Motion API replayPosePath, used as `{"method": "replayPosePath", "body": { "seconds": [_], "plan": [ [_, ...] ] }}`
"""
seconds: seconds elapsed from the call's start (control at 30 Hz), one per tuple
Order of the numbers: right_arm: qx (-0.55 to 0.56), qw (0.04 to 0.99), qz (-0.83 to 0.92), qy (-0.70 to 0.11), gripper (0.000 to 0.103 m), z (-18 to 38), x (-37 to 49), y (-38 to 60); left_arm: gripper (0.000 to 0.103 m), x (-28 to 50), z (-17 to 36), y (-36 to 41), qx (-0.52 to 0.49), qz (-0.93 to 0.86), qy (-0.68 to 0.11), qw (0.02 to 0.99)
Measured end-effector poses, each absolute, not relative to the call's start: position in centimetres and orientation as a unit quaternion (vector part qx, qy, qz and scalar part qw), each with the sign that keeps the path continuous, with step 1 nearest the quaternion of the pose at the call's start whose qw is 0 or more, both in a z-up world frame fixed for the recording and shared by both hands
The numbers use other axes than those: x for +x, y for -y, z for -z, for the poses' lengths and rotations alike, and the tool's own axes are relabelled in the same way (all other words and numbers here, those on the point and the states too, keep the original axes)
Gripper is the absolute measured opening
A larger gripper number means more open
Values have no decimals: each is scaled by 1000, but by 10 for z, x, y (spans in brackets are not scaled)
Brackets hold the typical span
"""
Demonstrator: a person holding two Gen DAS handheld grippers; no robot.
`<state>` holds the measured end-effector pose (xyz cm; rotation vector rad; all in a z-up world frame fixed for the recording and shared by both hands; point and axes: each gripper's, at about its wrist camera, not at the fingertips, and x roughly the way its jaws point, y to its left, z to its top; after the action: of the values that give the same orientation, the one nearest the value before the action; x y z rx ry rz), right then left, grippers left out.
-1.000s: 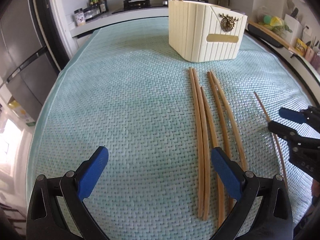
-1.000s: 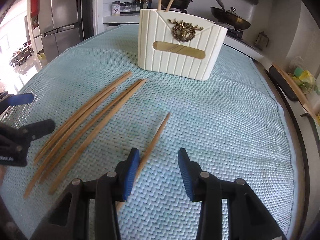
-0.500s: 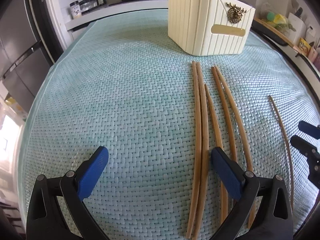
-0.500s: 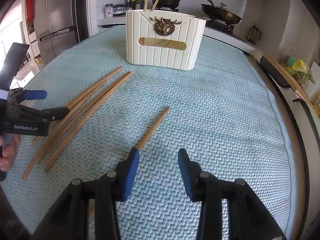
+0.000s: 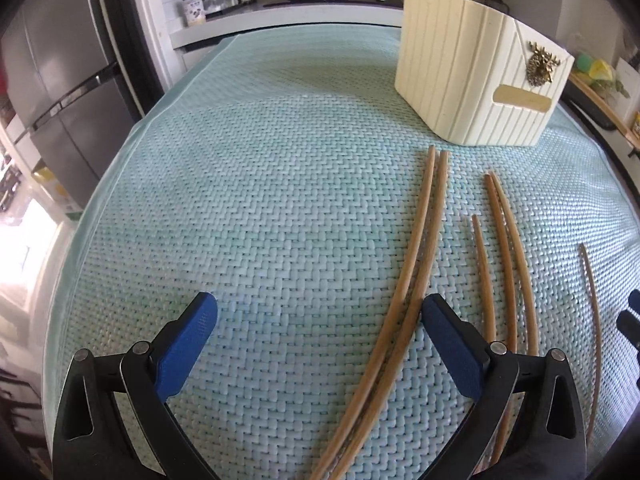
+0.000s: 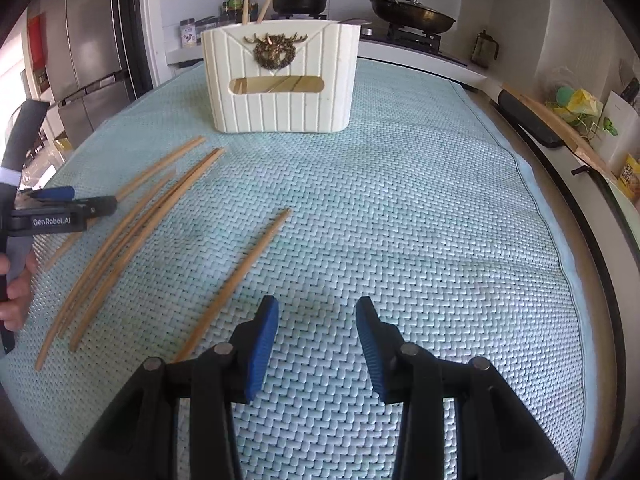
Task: Organize utensils
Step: 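Move the left tool over the chopstick pile while the right tool approaches a lone chopstick, then close the left gripper on a chopstick while the right gripper closes on the lone chopstick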
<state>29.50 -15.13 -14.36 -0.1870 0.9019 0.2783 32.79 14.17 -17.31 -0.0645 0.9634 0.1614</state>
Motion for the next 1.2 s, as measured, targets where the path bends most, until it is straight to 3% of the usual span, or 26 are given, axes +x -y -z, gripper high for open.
{"method": "replayPosePath", "body": {
  "seconds": [0.17, 0.37, 0.5, 0.57, 0.9, 0.97, 1.03, 1.1, 1.2],
  "plan": [
    [-46, 887, -160, -430, 41, 134, 298, 155, 102, 309, 150, -131, -67, -14, -437, 897],
    [-51, 881, -185, -433, 41, 145, 309, 127, 100, 302, 140, -94, -36, 54, -430, 900],
    [-79, 876, -179, -440, 40, 158, 314, 117, 84, 306, 146, -76, -19, 74, -444, 893],
    [-90, 879, -173, -436, 39, 158, 311, 120, 81, 310, 149, -73, -18, 78, -450, 889],
    [-100, 884, -128, -439, 39, 156, 298, 169, 40, 314, 165, -76, -44, 72, -473, 877],
    [-101, 884, -127, -439, 39, 156, 295, 173, 36, 313, 166, -70, -21, 59, -467, 882],
    [-105, 885, -126, -436, 39, 156, 292, 176, 22, 315, 166, -67, -11, 52, -465, 884],
    [-107, 885, -126, -434, 39, 156, 292, 178, 14, 320, 167, -67, -17, 57, -467, 882],
    [-99, 887, -120, -434, 39, 156, 292, 184, 15, 328, 166, -70, -34, 62, -472, 879]
  ]
}}
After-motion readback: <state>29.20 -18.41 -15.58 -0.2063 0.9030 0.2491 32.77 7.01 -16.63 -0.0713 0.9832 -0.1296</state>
